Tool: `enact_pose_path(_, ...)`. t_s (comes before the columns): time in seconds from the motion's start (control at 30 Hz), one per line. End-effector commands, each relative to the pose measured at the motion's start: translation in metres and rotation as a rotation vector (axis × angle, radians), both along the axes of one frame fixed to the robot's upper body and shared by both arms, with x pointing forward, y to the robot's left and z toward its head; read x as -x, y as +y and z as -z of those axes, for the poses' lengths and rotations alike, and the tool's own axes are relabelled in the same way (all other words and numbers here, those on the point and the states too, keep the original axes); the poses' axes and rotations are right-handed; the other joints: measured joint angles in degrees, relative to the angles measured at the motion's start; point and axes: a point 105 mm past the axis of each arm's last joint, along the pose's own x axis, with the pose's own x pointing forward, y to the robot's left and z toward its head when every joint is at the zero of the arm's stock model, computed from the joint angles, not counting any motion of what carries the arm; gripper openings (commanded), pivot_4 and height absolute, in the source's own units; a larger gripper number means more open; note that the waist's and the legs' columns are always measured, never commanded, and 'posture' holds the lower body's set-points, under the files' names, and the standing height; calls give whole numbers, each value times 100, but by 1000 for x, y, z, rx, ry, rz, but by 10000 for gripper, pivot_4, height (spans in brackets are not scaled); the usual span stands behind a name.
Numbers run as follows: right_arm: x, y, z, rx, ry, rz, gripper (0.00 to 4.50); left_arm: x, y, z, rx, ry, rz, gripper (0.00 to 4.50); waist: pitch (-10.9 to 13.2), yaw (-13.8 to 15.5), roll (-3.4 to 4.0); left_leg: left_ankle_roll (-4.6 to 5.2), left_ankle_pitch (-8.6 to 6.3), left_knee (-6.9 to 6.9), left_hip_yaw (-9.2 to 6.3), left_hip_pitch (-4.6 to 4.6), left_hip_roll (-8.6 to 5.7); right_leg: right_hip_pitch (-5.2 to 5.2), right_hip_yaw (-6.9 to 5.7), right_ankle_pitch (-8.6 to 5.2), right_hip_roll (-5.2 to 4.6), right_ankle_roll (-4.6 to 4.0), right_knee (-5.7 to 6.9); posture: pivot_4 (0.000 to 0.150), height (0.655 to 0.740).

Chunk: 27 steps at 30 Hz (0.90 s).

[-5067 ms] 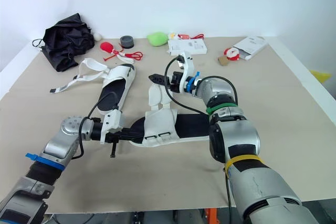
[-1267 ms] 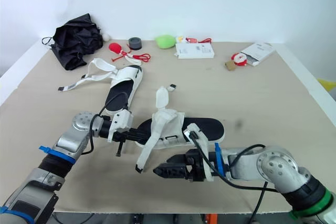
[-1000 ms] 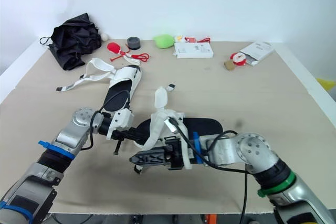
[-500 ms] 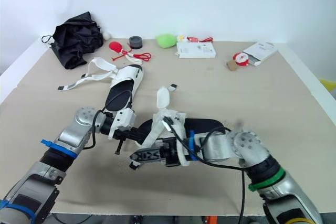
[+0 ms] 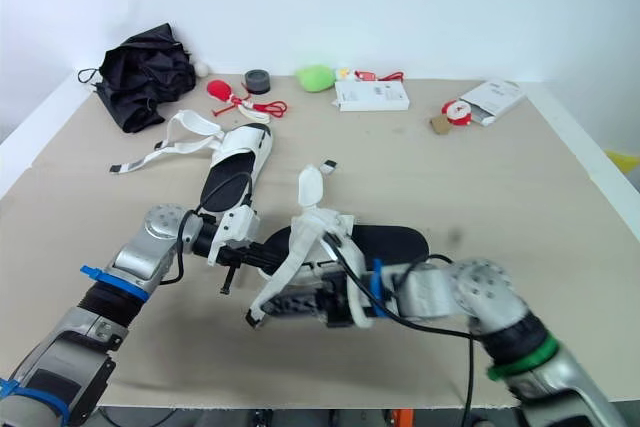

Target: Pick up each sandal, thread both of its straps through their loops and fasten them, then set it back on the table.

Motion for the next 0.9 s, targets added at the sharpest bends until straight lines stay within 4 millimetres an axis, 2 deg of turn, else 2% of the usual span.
enact_pose_path(0.03, -2, 9, -8, -25, -4, -22, 44713, 14, 2, 36, -128, 111, 33, 0, 0, -5, -1, 2, -1, 1, 0, -3, 0, 0, 0, 1, 0, -1, -3, 1500, 7400)
enact_pose_path(0.2, -9, 17, -12, -27, -3, -26, 44713, 14, 4, 36, -128, 111, 31, 0, 0, -16, 0, 17, -11, 3, 8, -5, -2, -3, 5, 2, -4, -3, -3, 1500, 7400)
enact_pose_path(0.23, -10, 18, -11, -20, -3, -28, 42276, 14, 3, 36, -127, 111, 30, 0, 0, -16, 0, 17, -11, 4, 7, -5, -2, -3, 5, 2, -4, -3, -3, 1500, 7400)
enact_pose_path(0.3, -10, 18, -10, -8, -2, -30, 36099, 13, 3, 36, -126, 111, 27, 0, 0, -20, 1, 17, -11, 8, 8, -5, -1, -3, 5, 5, -4, -7, -3, 1500, 7400)
enact_pose_path(0.33, -10, 18, -10, -4, -2, -31, 30015, 13, 3, 36, -124, 110, 25, 0, 0, -21, 1, 17, -11, 9, 8, -5, -1, -3, 5, 6, -5, -7, -3, 1500, 7400)
enact_pose_path(0.37, -10, 18, -9, -3, -1, -31, 30015, 12, 2, 36, -122, 110, 22, 0, 0, -22, 1, 17, -11, 9, 8, -5, -1, -3, 5, 6, -5, -8, -3, 1500, 7400)
enact_pose_path(0.47, -10, 14, -11, -6, -7, -25, 15325, 10, 2, 35, -117, 107, 14, 0, 0, -21, 1, 18, -11, 9, 8, -5, -1, -3, 4, 6, -8, -8, -3, 1500, 7400)
enact_pose_path(0.53, -10, 12, -12, -8, -14, -24, 9233, 10, 1, 35, -115, 106, 13, 0, 0, -20, 1, 18, -11, 9, 9, -5, -2, -3, 4, 6, -9, -7, -3, 1500, 7400)
enact_pose_path(0.57, -9, 10, -13, -9, -19, -25, 3481, 10, 1, 35, -114, 105, 12, 0, 0, -20, 1, 18, -11, 12, 9, -5, -2, -2, 4, 8, -10, -6, -3, 1500, 7400)
enact_pose_path(0.6, -9, 9, -13, -10, -22, -26, 902, 10, 0, 35, -113, 105, 12, 0, 0, -20, 1, 18, -11, 14, 9, -5, -2, -1, 3, 10, -10, -5, -3, 1500, 7400)
enact_pose_path(0.73, -7, 6, -16, -17, -35, -35, 902, 8, 0, 35, -111, 102, 10, 0, 0, -18, 1, 18, -11, 23, 12, -6, -2, -1, 2, 15, -15, -5, -3, 1500, 7400)
enact_pose_path(0.9, 7, -27, -49, 13, -204, -156, 902, 5, -2, 35, -98, 93, -3, 0, 5, 3, 17, 28, -16, 47, 12, -24, -6, -6, -5, 23, -26, 4, -4, 1500, 7400)
